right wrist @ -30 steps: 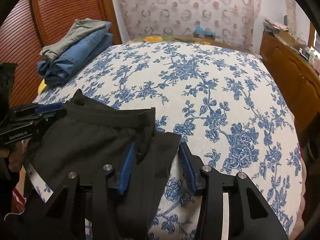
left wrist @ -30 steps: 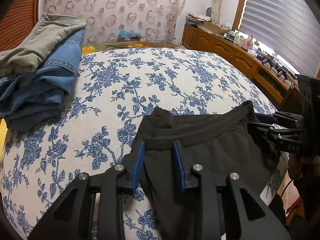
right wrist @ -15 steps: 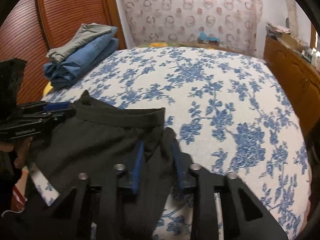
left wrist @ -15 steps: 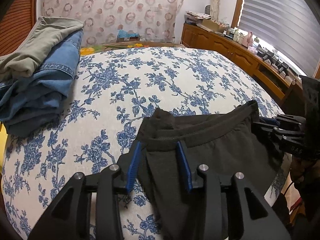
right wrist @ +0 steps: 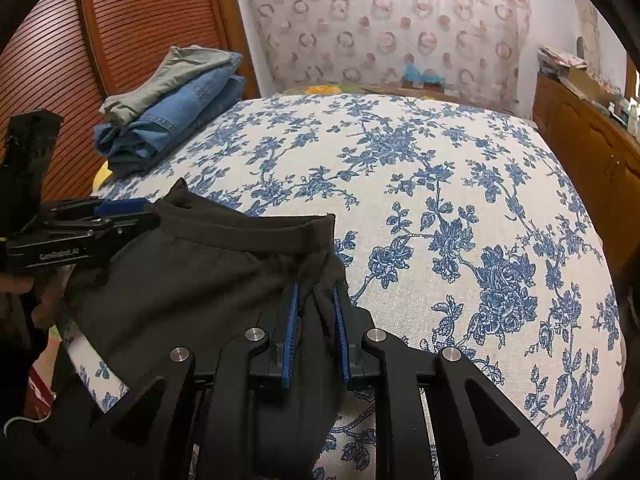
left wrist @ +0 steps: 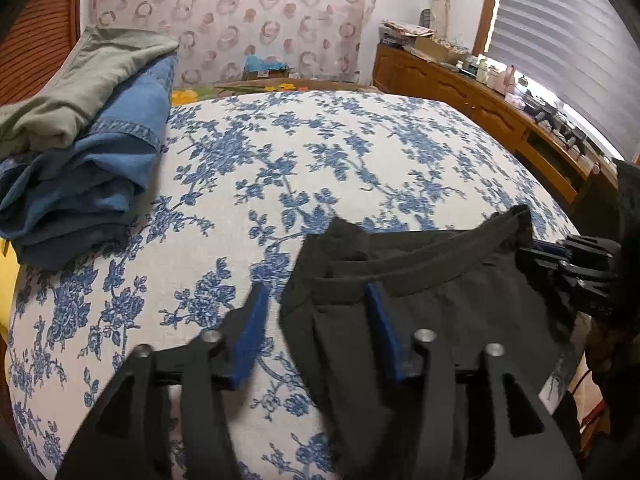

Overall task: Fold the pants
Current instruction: 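Lift the folded black garment with both grippers and carry it toward the jeans stack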

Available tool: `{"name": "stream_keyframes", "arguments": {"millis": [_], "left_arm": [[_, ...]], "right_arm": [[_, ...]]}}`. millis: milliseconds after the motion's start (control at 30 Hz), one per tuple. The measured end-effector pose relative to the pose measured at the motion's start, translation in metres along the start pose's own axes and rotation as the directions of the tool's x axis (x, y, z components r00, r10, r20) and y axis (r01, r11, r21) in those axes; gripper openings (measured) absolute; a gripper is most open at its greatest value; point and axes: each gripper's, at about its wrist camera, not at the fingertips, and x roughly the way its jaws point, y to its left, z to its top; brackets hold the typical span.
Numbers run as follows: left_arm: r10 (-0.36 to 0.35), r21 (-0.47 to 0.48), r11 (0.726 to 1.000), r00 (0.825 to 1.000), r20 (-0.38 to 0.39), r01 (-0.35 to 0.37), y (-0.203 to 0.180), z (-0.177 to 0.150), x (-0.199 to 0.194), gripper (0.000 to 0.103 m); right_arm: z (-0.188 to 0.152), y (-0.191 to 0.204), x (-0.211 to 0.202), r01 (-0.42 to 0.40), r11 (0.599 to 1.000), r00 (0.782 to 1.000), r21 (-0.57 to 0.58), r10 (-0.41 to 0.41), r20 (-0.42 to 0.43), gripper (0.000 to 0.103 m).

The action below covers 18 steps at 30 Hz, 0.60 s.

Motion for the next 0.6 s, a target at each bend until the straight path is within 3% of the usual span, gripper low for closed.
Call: {"name": "stream_keyframes", "arguments": {"millis": [233, 333, 367, 533, 600], "left_arm": [[-0.008, 0.002, 1.0, 1.0, 0.001, 0.008, 0.002, 0.0, 0.0, 0.059], [-0.09, -0.004, 0.996, 0.996, -0.004, 0.09, 0.001, -0.001, -0.001, 0.032], [-0.101, -0.006, 0.995, 0.995, -0.008, 0.101, 0.001, -0.001, -0.001, 0.027], [-0.12, 0.006, 0.993, 0.993, 0.003, 0.12, -0.003, -0.001, -0.007, 0.011], [-0.128, -0.003, 0.992, 0.991, 0.024, 0.128, -0.003, -0.001, -0.014, 0.01]], "right_arm": [[0.0, 0.0, -0.001, -0.002, 1.0, 1.0, -0.005, 0.002, 0.004, 0.012], [0.0, 0.002, -0.002, 0.0, 1.0, 1.0, -0.012, 0.0, 0.012, 0.01], [-0.001, 0.002, -0.003, 0.002, 1.0, 1.0, -0.015, -0.001, 0.016, 0.01], [0.0, 0.003, -0.008, 0.007, 1.0, 0.999, -0.018, -0.006, 0.039, 0.009], [0.001, 0.004, -0.011, 0.008, 1.0, 0.999, -0.018, -0.007, 0.047, 0.009]]}}
